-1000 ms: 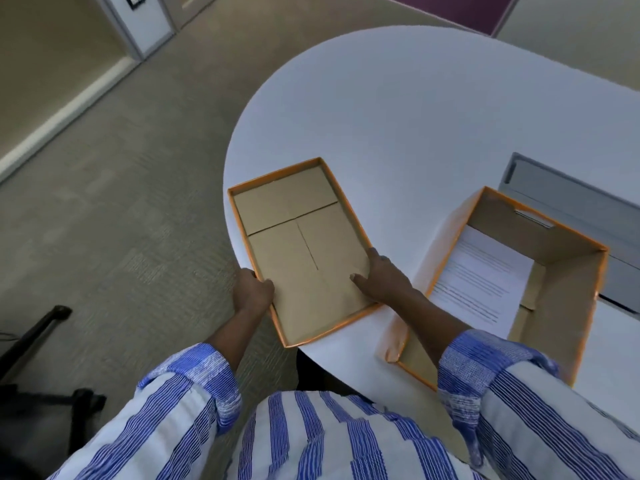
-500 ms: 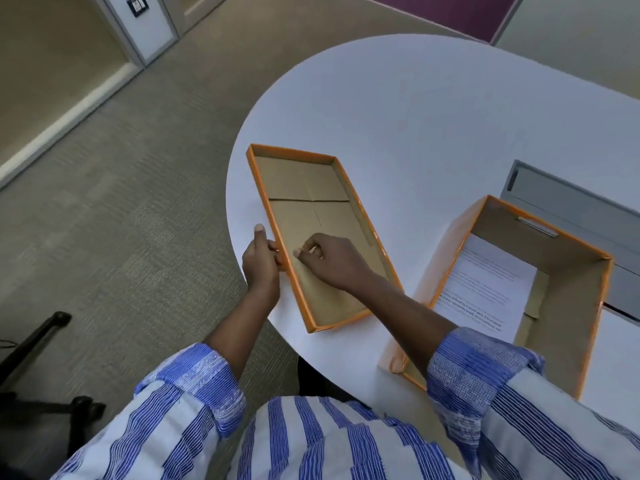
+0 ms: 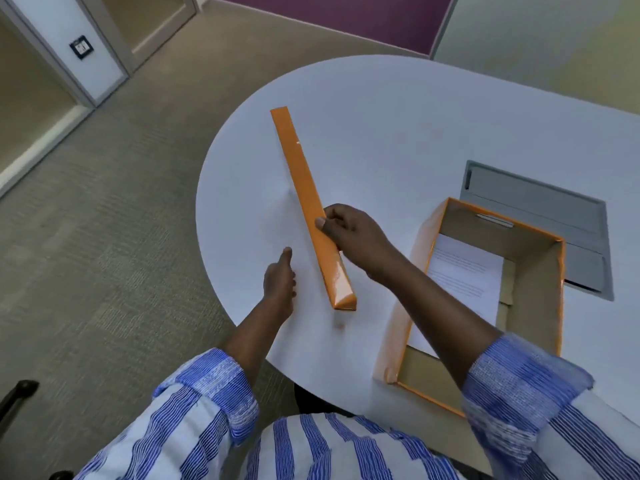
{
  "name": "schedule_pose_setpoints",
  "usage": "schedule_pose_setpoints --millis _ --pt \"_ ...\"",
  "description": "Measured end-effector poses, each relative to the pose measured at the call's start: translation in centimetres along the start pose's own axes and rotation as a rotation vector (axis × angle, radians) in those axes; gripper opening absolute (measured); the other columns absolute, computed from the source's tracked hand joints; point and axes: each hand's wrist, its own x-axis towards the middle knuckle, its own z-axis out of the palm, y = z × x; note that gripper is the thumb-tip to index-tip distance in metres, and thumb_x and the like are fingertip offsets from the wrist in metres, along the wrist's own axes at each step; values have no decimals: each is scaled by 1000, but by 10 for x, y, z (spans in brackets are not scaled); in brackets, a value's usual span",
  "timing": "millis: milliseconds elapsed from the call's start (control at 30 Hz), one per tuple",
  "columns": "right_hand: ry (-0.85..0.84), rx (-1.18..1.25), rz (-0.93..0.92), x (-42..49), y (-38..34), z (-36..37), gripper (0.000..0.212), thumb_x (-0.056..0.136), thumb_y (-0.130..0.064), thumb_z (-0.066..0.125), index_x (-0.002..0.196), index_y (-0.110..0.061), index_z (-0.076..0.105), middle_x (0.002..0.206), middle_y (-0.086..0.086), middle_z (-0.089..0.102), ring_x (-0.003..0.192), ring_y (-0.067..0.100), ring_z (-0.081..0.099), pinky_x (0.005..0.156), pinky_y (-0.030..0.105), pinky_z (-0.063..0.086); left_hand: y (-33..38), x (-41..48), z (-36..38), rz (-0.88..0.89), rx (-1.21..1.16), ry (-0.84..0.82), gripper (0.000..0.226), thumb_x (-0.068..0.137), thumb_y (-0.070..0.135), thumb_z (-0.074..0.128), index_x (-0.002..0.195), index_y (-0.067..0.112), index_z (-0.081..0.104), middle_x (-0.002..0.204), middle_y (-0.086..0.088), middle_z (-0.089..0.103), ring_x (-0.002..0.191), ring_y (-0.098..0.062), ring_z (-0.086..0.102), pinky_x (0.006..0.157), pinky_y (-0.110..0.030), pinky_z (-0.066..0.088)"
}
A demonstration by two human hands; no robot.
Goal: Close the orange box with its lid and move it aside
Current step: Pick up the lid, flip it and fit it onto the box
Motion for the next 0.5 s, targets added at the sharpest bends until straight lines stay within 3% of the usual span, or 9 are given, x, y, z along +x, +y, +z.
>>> schedule_pose_setpoints --millis 100,200,267,367,500 --pt "14 213 50 -7 5 -22 21 102 -31 54 101 -13 67 79 -1 65 70 17 61 68 29 50 0 5 5 -97 -24 -140 53 98 62 45 101 11 61 100 -11 69 89 -27 66 80 -40 52" --pt "21 415 101 -19 18 -42 23 103 -29 52 108 -13 67 90 11 62 73 19 59 73 34 50 0 5 10 -175 -66 -289 62 97 65 45 110 8 67 107 -17 71 100 -34 69 81 -42 58" --pt "51 503 129 -30 27 -58 26 103 -30 53 115 -12 67 97 12 68 79 22 65 79 39 55 -3 3 15 -182 -65 -293 59 96 65 48 109 9 65 105 -14 70 98 -32 68 75 -41 57" --pt "167 339 184 -47 41 -86 31 103 -33 52 125 -17 66 107 5 75 94 22 72 87 40 57 -8 -3 25 -95 -35 -170 44 93 59 56 105 18 64 100 -6 69 99 -31 66 80 -44 55" --pt "393 -42 250 -79 59 -121 35 103 -40 41 131 -31 62 118 -2 71 106 20 67 95 44 53 -6 -23 43 101 67 -77 39 95 54 57 86 16 65 101 -14 73 101 -38 68 92 -54 56"
